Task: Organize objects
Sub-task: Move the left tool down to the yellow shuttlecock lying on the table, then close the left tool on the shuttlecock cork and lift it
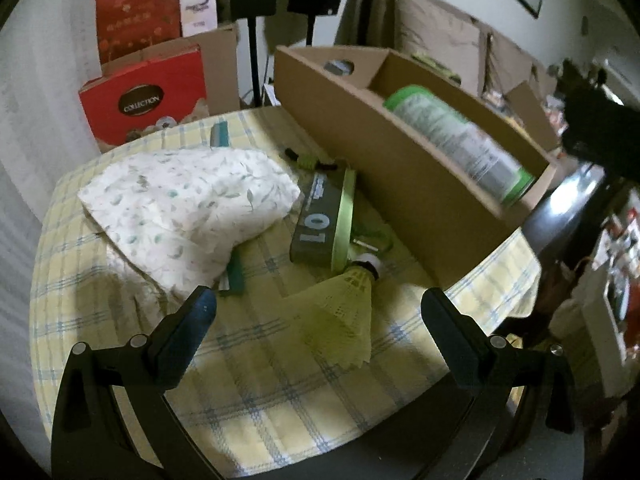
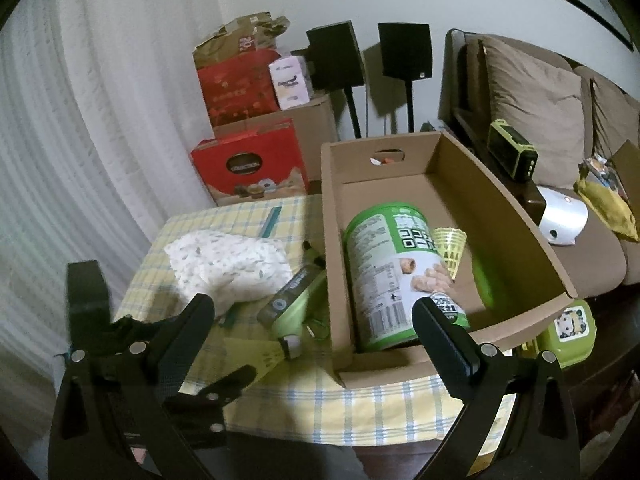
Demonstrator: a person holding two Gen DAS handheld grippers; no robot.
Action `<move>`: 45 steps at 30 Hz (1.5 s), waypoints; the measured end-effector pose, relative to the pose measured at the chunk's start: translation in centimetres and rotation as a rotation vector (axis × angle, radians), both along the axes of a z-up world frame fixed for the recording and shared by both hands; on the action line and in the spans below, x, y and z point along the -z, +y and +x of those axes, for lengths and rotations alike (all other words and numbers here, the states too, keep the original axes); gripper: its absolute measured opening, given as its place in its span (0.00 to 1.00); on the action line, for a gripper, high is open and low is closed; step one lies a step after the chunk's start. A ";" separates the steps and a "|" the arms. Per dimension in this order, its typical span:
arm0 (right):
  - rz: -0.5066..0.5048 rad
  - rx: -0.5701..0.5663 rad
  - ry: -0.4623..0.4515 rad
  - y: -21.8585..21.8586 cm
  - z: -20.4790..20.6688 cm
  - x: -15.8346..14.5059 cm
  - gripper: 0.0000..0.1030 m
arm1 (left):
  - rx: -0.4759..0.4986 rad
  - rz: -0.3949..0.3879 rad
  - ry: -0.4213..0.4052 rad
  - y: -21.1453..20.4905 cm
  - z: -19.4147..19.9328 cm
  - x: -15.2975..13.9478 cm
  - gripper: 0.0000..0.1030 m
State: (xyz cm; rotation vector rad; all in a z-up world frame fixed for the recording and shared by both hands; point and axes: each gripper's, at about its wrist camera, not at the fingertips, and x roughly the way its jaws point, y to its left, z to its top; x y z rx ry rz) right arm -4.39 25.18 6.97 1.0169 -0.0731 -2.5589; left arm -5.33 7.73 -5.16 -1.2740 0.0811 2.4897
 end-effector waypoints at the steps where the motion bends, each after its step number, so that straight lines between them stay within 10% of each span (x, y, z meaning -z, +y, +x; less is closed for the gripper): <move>1: -0.002 0.001 -0.002 0.1 0.0 0.0 0.97 | 0.005 -0.007 -0.006 0.3 -0.2 0.4 0.99; 7: -0.005 0.010 -0.019 0.6 -0.3 0.7 0.97 | 0.032 0.017 -0.071 0.6 -0.4 2.0 0.49; 18: -0.012 0.010 -0.047 0.7 -0.9 1.5 0.94 | 0.065 0.094 -0.073 -0.6 0.5 0.8 0.16; 19: -0.012 0.009 -0.048 0.6 -0.9 1.5 0.94 | 0.063 0.101 -0.068 -0.9 0.6 0.6 0.00; 38: -0.006 -0.011 -0.062 -0.8 -0.9 1.8 0.86 | -0.023 0.207 -0.072 -6.2 1.0 -1.1 0.01; 45: -0.005 -0.010 -0.062 -0.8 -0.9 1.9 0.86 | -0.026 0.241 -0.097 -5.0 1.0 -0.3 0.43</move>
